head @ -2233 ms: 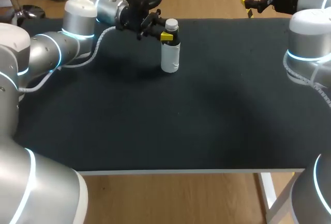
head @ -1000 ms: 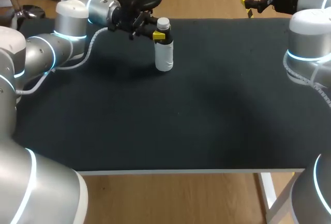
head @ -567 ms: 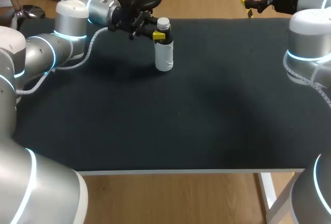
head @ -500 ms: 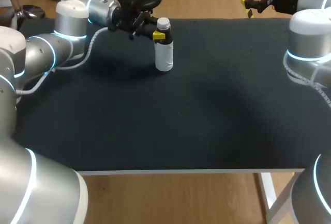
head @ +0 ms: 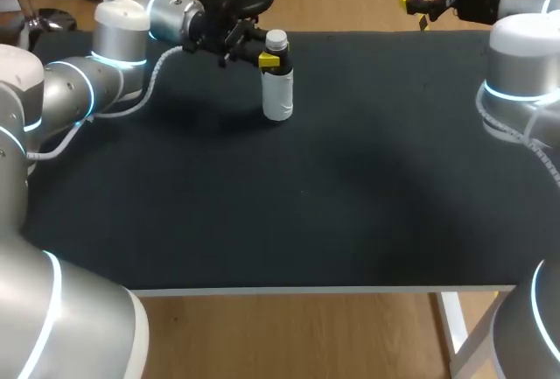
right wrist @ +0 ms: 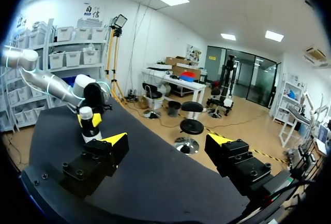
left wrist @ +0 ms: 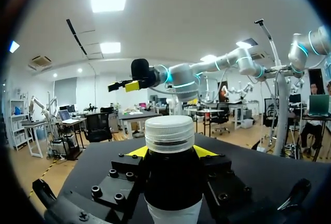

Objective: Unscrew the bottle cap

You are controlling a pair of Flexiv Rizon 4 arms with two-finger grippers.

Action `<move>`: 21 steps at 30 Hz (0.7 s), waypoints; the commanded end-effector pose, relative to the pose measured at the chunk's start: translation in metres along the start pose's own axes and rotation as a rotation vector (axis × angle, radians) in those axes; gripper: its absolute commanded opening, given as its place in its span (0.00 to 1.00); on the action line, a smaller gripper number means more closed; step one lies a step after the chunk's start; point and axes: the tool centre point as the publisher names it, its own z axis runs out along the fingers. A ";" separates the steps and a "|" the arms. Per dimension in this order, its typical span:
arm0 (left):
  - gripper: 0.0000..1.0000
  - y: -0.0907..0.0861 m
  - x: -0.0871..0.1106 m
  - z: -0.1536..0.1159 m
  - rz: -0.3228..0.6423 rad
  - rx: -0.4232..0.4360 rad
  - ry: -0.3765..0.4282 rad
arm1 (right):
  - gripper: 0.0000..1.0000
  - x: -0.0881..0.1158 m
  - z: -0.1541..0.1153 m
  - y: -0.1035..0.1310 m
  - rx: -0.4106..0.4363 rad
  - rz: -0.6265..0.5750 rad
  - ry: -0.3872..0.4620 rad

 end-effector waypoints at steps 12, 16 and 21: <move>0.00 0.003 -0.007 -0.003 0.000 0.006 0.120 | 1.00 0.117 0.012 0.000 -0.231 0.182 -0.001; 0.00 0.003 -0.007 -0.003 0.000 0.006 0.120 | 1.00 0.146 0.023 -0.005 -0.244 0.194 -0.035; 0.00 0.003 -0.007 -0.003 0.000 0.006 0.120 | 1.00 0.174 0.037 -0.005 -0.244 0.199 -0.050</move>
